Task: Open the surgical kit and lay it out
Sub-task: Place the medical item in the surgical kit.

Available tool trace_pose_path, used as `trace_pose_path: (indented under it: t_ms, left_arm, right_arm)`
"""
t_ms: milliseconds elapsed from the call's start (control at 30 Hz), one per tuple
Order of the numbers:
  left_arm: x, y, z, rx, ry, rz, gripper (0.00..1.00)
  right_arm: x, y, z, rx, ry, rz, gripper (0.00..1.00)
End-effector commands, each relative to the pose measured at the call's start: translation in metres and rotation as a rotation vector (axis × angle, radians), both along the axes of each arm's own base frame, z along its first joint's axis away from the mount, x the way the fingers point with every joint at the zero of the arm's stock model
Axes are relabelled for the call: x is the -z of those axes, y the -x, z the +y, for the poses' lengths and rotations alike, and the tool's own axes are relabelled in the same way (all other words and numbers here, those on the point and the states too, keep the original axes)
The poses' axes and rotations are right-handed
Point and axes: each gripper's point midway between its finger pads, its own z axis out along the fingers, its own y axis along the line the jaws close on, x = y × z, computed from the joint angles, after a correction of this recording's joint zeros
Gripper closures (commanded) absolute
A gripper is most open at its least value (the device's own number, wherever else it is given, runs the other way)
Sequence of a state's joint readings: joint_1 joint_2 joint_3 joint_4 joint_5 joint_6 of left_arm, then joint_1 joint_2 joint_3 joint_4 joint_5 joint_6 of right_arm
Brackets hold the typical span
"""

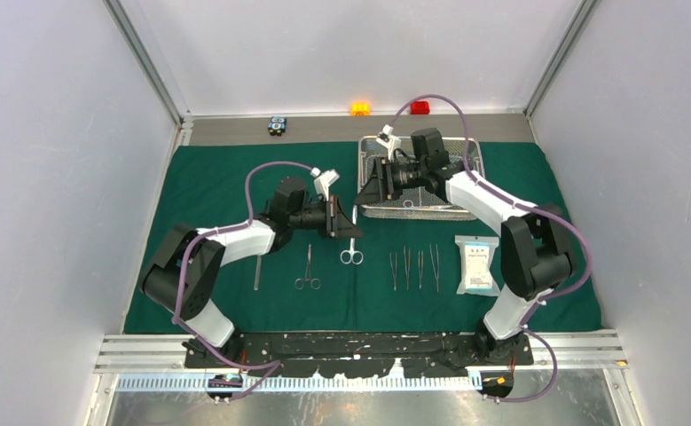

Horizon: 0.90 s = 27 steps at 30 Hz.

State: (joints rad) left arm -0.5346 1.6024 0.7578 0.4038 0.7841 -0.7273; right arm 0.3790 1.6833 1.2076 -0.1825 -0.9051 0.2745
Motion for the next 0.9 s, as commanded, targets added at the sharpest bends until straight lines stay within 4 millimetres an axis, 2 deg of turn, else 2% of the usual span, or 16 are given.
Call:
trace_pose_path:
  t_ms: [0, 200, 400, 767, 867]
  left_arm:
    - [-0.027, -0.008, 0.004, -0.002, 0.078, -0.102, 0.98]
    - [-0.028, -0.005, 0.003, 0.019, 0.091, -0.116, 0.99]
    - [-0.026, -0.005, 0.003, 0.023, 0.091, -0.113, 1.0]
    - [-0.02, -0.006, 0.004, 0.013, 0.081, -0.112, 1.0]
    - [-0.019, -0.007, 0.005, 0.009, 0.079, -0.114, 1.0]
  right_arm:
    - [-0.005, 0.0, 0.011, -0.062, -0.062, -0.011, 0.45]
    - [0.003, 0.01, 0.02, -0.123, -0.044, 0.003, 0.47]
    - [0.006, 0.013, 0.029, -0.152, -0.047, 0.015, 0.56]
    - [0.003, 0.019, 0.032, -0.183, -0.06, 0.021, 0.96]
    - [0.003, 0.019, 0.031, -0.184, -0.058, 0.018, 0.99]
